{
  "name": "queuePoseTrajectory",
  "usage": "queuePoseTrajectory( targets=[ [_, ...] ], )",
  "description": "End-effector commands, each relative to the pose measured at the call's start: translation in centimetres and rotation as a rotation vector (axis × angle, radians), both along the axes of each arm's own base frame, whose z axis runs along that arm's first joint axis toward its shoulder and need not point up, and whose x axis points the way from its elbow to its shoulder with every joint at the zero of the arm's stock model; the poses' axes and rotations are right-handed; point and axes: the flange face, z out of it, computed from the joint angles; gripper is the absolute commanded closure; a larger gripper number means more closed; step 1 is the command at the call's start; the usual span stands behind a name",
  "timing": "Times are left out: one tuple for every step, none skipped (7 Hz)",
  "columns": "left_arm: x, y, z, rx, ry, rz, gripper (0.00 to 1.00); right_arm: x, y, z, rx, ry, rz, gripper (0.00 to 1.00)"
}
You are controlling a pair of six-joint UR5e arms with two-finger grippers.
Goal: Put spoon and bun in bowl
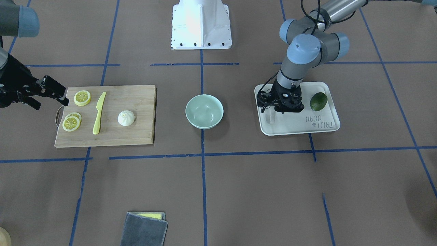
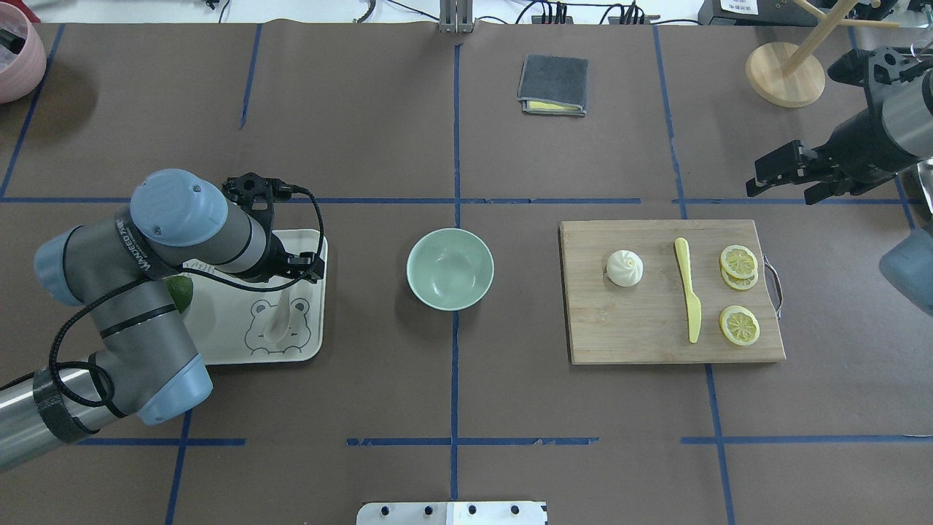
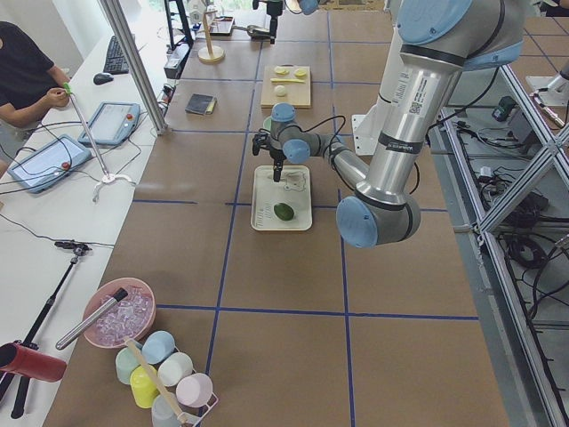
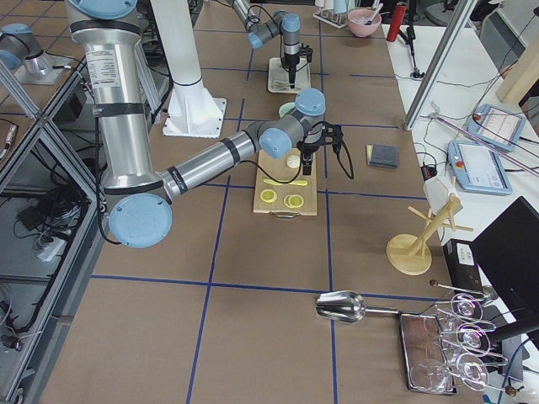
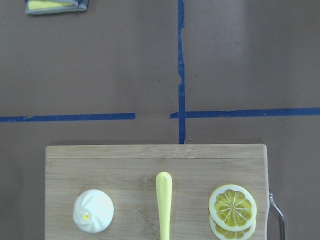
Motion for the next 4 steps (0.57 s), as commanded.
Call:
queuePoseTrajectory(
  targets=[
    [0.24, 0.17, 0.71, -0.006, -0.012, 0.006, 0.22, -1.30, 0.77, -0.84, -0.006, -0.003, -0.003, 0.00],
    [0.35, 0.19, 0.53, -0.003, -0.010, 0.007, 0.28, -1.41, 0.94, -1.00, -0.001, 0.000, 0.001, 0.00],
    [0.15, 0.23, 0.14, -0.003, -0.005, 0.004, 0.50, -1.64, 1.01, -1.08, 0.000, -0.001, -0.004, 0.00],
    [0.08, 0.28, -0.02, -0.005, -0.005, 0.003, 0.83, -1.63, 1.04, -1.15, 0.001, -0.001, -0.004, 0.00]
  ],
)
